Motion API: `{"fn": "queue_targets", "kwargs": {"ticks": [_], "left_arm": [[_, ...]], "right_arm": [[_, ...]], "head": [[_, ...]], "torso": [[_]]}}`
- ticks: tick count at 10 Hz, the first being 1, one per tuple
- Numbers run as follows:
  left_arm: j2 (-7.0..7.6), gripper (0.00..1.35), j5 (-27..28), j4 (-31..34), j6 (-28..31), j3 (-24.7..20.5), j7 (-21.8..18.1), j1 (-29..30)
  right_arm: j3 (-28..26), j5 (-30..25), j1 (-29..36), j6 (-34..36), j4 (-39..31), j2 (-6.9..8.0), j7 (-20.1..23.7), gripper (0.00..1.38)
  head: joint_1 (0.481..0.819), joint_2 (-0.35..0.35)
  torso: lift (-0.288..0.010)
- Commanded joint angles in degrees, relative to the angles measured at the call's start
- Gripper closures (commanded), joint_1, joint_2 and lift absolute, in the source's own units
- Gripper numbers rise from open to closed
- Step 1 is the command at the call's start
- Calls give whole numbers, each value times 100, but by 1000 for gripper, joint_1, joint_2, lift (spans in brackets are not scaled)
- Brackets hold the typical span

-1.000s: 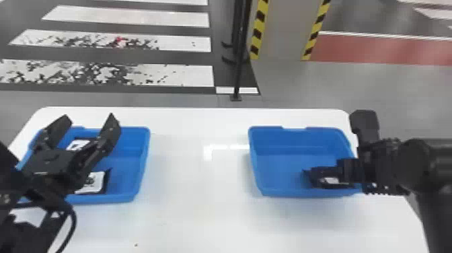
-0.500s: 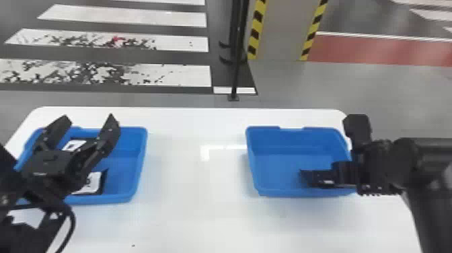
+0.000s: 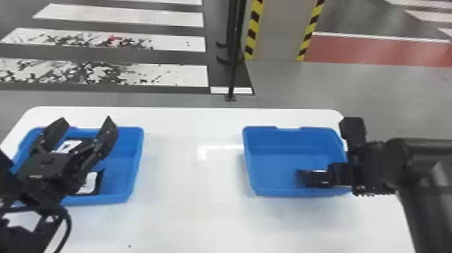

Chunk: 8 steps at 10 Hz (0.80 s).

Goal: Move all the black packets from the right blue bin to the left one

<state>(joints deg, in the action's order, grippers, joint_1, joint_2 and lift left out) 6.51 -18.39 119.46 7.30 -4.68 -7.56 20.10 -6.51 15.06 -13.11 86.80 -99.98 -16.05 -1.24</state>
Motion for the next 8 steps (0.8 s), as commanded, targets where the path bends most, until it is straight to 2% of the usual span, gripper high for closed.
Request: {"fn": "queue_targets", "kwargs": {"ticks": [1,2,3,4,5,6,7,8], "left_arm": [[0,163,0,0,1,-1,0,1],[0,165,0,0,-13,11,0,-13],[-9,163,-12,0,57,-1,-18,1],[-9,165,-12,0,71,-12,-26,1],[-9,165,-12,0,71,-12,-26,-13],[-9,165,-12,0,71,-12,-26,-27],[0,165,-23,0,57,-12,-26,-13],[0,165,-23,0,57,-23,-26,-13]], "right_arm": [[0,-9,-68,-74,161,-4,-8,177],[0,25,-110,-144,316,-4,1,338],[0,82,-124,-425,555,-4,98,584],[34,71,-82,-693,682,-4,195,591],[148,37,-82,-763,696,5,212,769],[171,25,-96,-735,682,14,177,1019],[126,185,-12,-749,513,5,177,1084],[46,254,256,-1143,105,14,186,1084]], "head": [[695,-127],[695,-128],[695,-130],[695,-129],[695,-127],[695,-121],[695,-117],[695,-112]], "torso": [[-140],[-140],[-140],[-140],[-140],[-140],[-140],[-140]]}}
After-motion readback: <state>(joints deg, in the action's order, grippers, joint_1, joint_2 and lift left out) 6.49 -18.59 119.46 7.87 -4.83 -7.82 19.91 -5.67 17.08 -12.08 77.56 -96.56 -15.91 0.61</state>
